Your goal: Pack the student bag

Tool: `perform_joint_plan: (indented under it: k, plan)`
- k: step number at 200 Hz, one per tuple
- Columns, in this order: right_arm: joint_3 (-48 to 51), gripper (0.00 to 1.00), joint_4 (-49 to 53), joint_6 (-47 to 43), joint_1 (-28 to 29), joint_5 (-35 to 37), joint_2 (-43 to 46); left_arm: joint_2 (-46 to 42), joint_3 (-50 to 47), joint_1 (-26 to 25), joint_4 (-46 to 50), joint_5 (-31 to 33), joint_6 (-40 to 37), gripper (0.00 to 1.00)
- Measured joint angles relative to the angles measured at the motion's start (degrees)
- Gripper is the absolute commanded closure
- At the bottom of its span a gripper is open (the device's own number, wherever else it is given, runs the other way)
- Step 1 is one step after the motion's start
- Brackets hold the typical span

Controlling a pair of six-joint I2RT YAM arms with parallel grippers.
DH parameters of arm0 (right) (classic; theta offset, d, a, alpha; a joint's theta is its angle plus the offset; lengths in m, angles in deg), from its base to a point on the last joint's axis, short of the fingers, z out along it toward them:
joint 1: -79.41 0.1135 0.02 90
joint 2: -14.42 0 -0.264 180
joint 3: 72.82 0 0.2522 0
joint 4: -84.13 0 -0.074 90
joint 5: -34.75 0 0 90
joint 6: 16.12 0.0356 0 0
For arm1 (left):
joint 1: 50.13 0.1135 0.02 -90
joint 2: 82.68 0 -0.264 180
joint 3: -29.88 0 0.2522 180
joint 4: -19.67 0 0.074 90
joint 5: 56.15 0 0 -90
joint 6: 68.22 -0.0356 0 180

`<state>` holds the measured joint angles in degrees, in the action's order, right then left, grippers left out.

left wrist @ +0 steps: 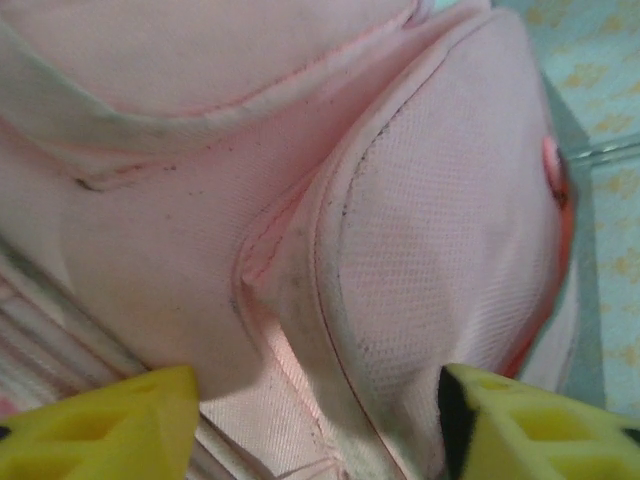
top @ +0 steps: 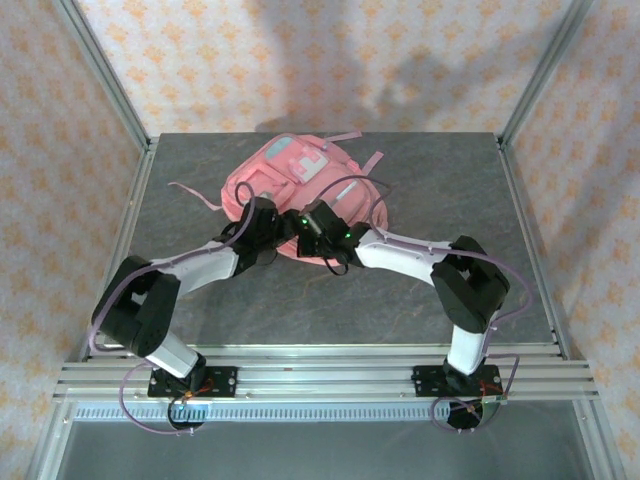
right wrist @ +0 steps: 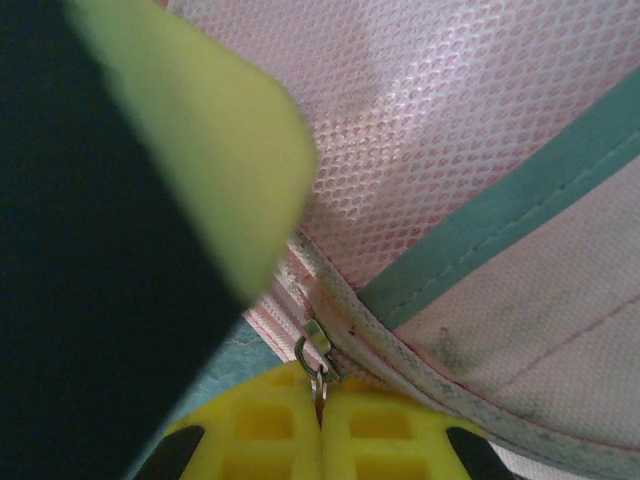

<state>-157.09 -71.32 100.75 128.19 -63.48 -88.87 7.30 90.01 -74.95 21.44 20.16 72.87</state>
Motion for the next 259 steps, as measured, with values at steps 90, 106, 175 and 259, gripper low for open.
perform_joint_plan:
  k: [90,106,175,259]
  plan:
    - [8.7,1.00,-1.4,-1.2,-2.0,1.7,5.4,2.6,2.0,0.0,0.5,-1.2,1.1,1.00]
    - [11.9,1.00,-1.5,-1.4,-3.9,2.2,8.6,2.6,2.1,0.2,0.8,-1.8,0.9,1.00]
    - [15.7,1.00,-2.1,-4.1,-7.4,2.5,13.6,2.7,3.7,0.4,2.3,-5.4,-1.3,1.00]
    - [17.6,1.00,-6.2,-1.7,-0.8,5.4,14.1,11.9,20.8,1.5,17.0,-6.2,-11.1,0.60]
